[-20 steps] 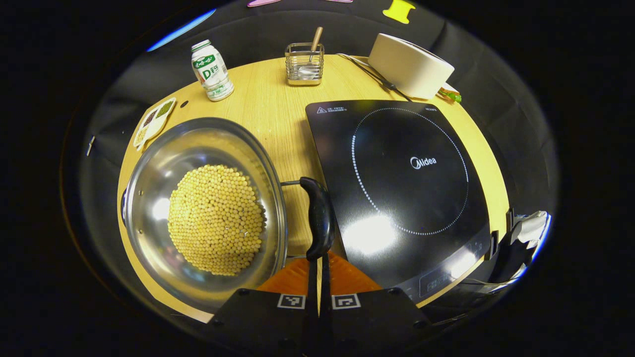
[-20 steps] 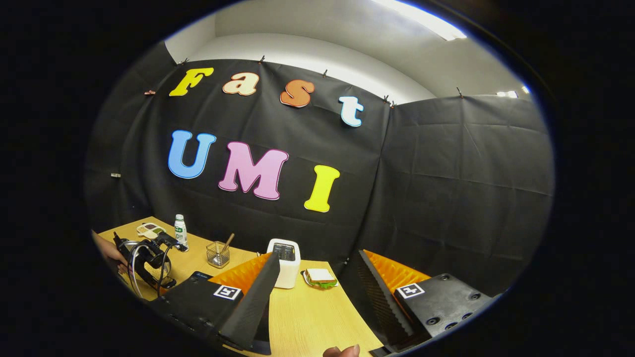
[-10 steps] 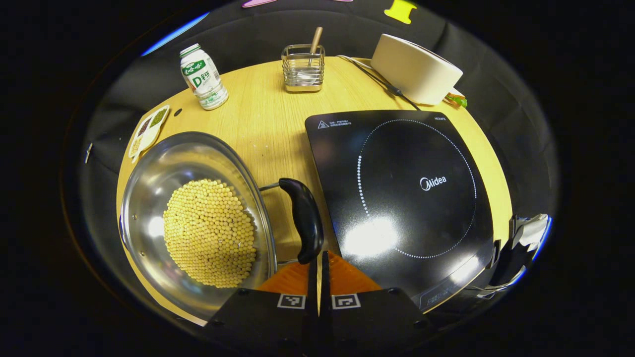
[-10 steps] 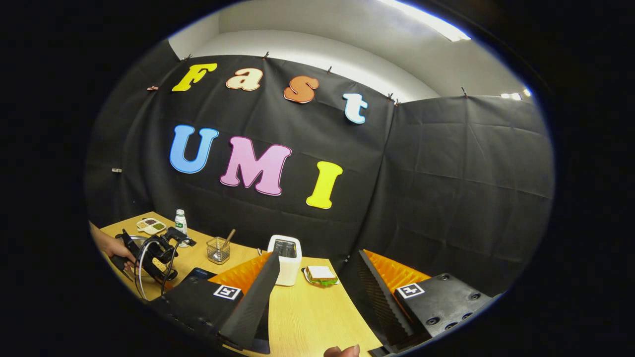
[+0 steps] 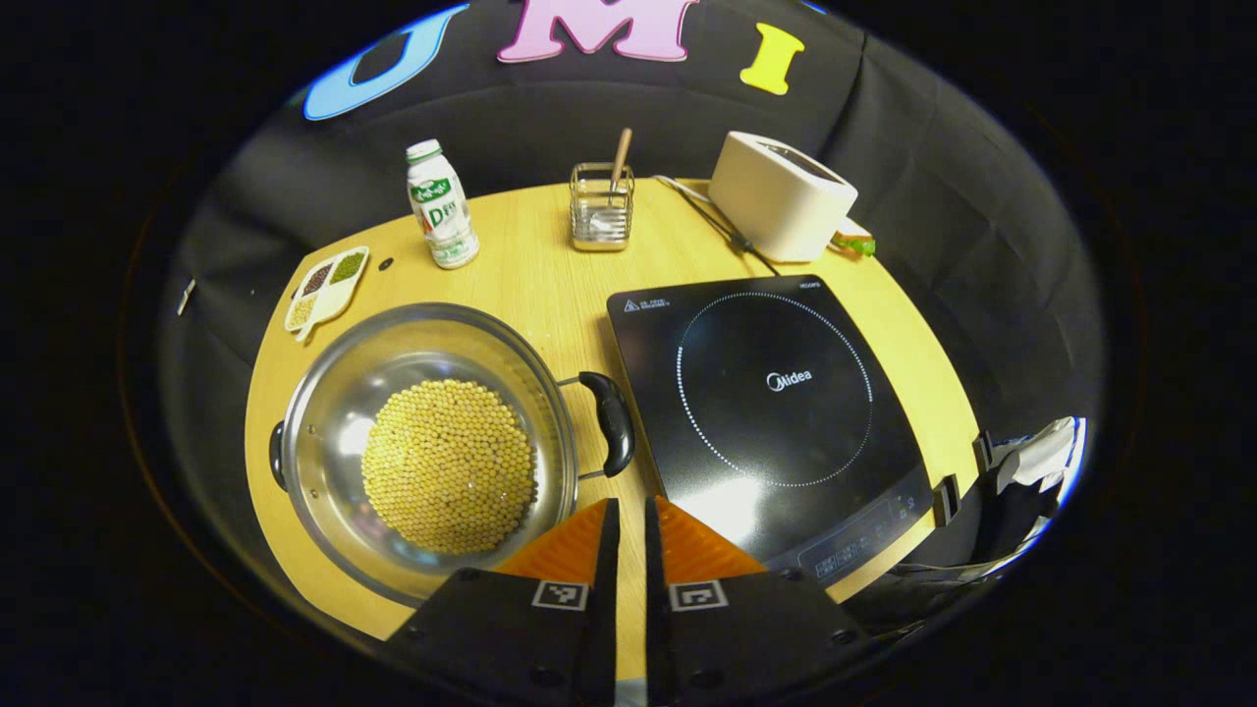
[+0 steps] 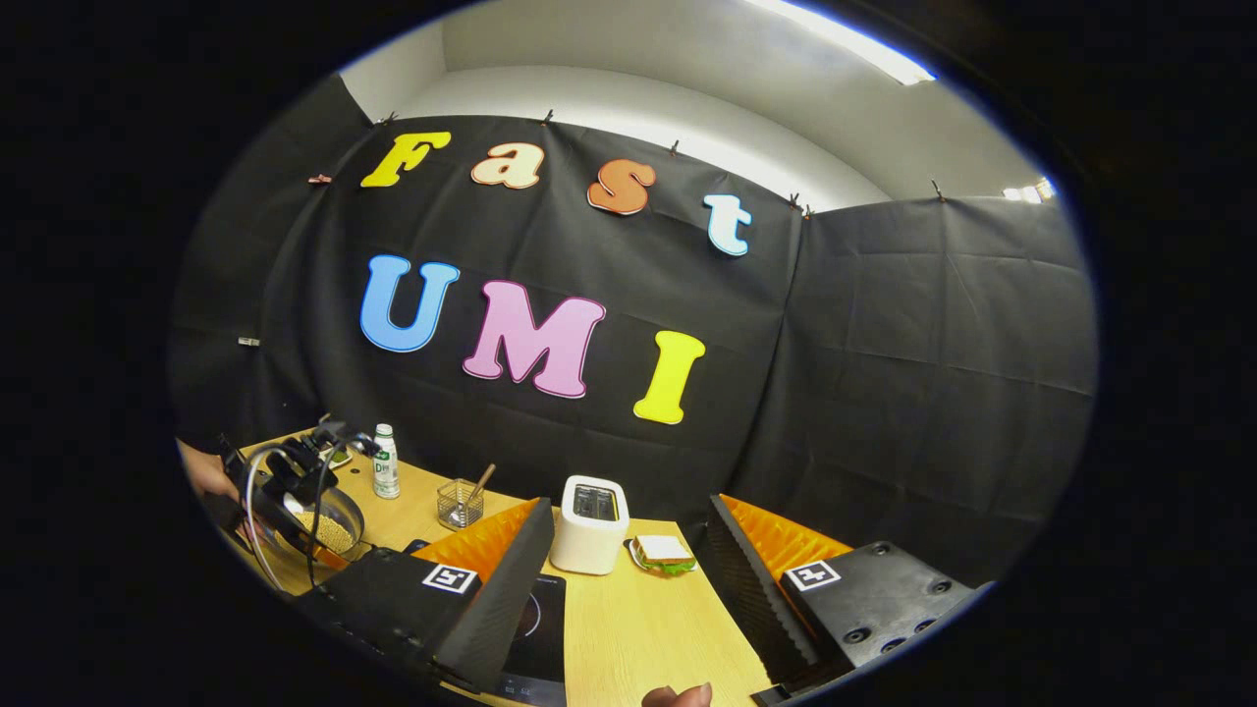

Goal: First push the handle of the pot to place it horizontally, then grasp the pot with both hands and set it on the induction cooktop.

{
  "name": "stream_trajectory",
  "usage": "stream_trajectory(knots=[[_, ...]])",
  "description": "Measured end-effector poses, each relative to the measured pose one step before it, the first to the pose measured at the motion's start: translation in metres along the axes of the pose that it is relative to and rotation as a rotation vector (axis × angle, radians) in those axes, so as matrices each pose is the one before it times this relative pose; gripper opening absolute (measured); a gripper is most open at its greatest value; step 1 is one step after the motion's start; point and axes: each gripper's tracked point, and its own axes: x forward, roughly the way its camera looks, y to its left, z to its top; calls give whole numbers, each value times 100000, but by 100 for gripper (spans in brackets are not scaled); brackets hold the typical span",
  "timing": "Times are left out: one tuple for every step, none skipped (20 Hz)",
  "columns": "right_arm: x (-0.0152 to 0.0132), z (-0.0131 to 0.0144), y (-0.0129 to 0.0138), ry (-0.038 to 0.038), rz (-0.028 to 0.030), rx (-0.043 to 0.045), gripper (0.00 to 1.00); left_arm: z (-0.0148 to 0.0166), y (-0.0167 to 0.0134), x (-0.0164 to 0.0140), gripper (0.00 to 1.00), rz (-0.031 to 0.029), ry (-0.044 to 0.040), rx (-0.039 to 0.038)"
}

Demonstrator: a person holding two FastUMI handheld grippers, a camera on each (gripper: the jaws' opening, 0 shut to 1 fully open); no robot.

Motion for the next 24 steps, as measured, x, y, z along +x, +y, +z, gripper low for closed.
stream_trajectory(knots=[[-245, 62, 612, 53, 665, 237, 98, 22, 419, -796, 21, -53, -2291, 491], [-173, 57, 580, 207, 633, 140, 98, 171, 583, -902, 31, 914, -2708, 270], [-82, 23, 522, 244, 647, 288, 98, 190, 833, -870, 41, 1794, -2978, 73], [-160, 132, 701, 63, 930, 379, 98, 203, 918, -780, 48, 2038, -2800, -212], [-281, 236, 742, -291, 858, 244, 98, 232, 1005, -793, 48, 2291, -3250, -420], [-246, 261, 741, -577, 1032, -81, 98, 470, 947, -680, 55, 2073, -4043, -795], [-192, 311, 668, -793, 987, -621, 98, 396, 999, -759, 56, 1881, -3384, -817], [-122, 185, 482, -620, 814, -1141, 98, 427, 1110, -754, 57, 2508, -3416, -536], [20, 122, 557, -469, 862, -984, 98, 309, 1103, -582, 59, 2324, -3079, -416], [115, 116, 513, -108, 982, -420, 98, 248, 1051, -669, 74, 2430, -2899, -90], [72, 72, 489, 72, 981, 32, 98, 181, 1199, -547, 78, 2413, -2296, 165], [114, 42, 457, 266, 659, 108, 98, 204, 1159, -491, 83, 2440, -2592, -33], [224, -15, 586, 319, 1099, 112, 98, 167, 1026, -528, 84, 1869, -2482, -229], [265, -118, 766, 637, 1355, 2, 98, 141, 790, -423, 83, 1105, -2285, -492], [356, -134, 812, 697, 1685, 135, 98, 15, 684, -478, 84, 78, -2078, -481], [445, -99, 968, 750, 2155, 831, 98, -193, 507, -294, 83, -875, -647, -529], [314, -177, 1248, 1213, 3162, 1653, 98, -508, 747, -176, 84, 51, 55, -612], [397, -145, 1523, 1080, 3915, 2496, 98, -158, 968, -206, 83, 1409, -591, -730], [505, -172, 1430, 1181, 3335, 2374, 98, -248, 1046, -176, 83, 1257, -605, -930], [487, -306, 1100, 1374, 2992, 1869, 98, -66, 838, -184, 82, 926, -785, -841], [641, -329, 1200, 1556, 2833, 1347, 98, -151, 932, -259, 82, 240, -1073, -472], [810, -433, 1075, 1766, 2682, 774, 98, 64, 795, -232, 82, -332, -1277, -9], [623, -294, 822, 1231, 1994, 647, 98, -61, 984, -38, 82, 283, -1257, -86], [781, -313, 835, 1223, 2035, 687, 98, 29, 936, 15, 82, 546, -829, -329]])
